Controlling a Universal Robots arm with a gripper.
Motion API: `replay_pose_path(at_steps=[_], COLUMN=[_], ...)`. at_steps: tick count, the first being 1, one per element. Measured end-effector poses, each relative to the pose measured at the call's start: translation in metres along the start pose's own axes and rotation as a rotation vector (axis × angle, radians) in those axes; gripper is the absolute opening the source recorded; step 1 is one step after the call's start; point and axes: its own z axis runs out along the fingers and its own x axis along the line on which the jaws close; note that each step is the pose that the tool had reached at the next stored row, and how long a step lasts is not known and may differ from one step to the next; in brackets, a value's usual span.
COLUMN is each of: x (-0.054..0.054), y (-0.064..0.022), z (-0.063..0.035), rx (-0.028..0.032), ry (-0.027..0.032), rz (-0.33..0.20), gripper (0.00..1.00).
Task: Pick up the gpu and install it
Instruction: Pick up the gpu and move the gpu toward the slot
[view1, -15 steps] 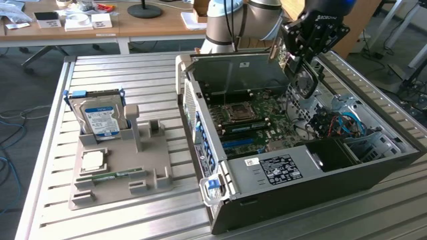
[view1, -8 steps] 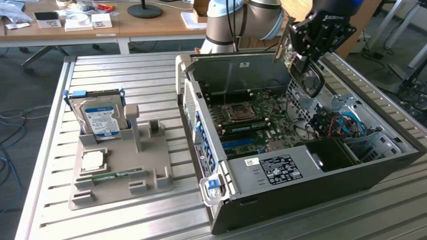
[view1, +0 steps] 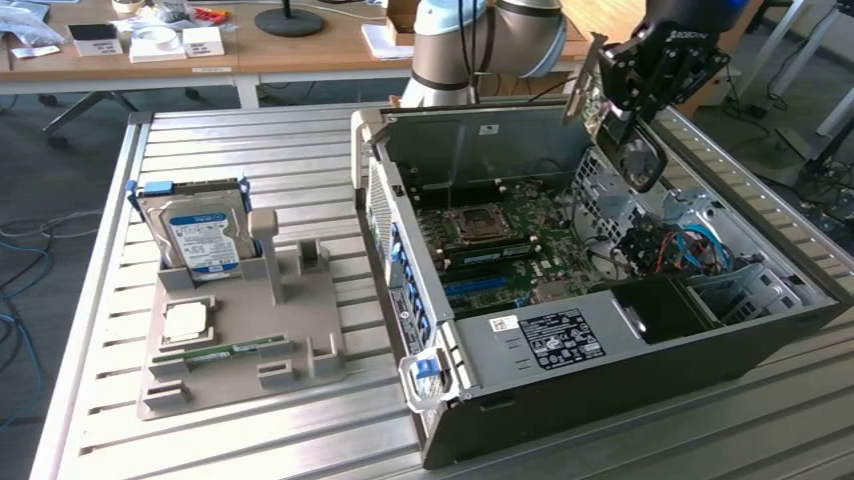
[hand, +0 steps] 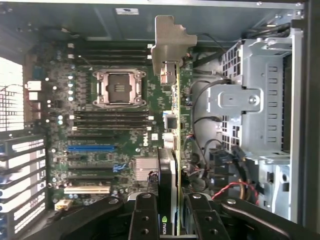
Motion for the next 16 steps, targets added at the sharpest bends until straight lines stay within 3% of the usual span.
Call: replay_pose_path(at_steps=[7, 16], x=[-0.016, -0.017], y=[0.0011, 0.0009], z=[0.0006, 0.0048], rx=[0.0000, 0.0000], ry=[0.0000, 0.0000], rz=[0.000, 0.000], gripper=[0.27, 0.27])
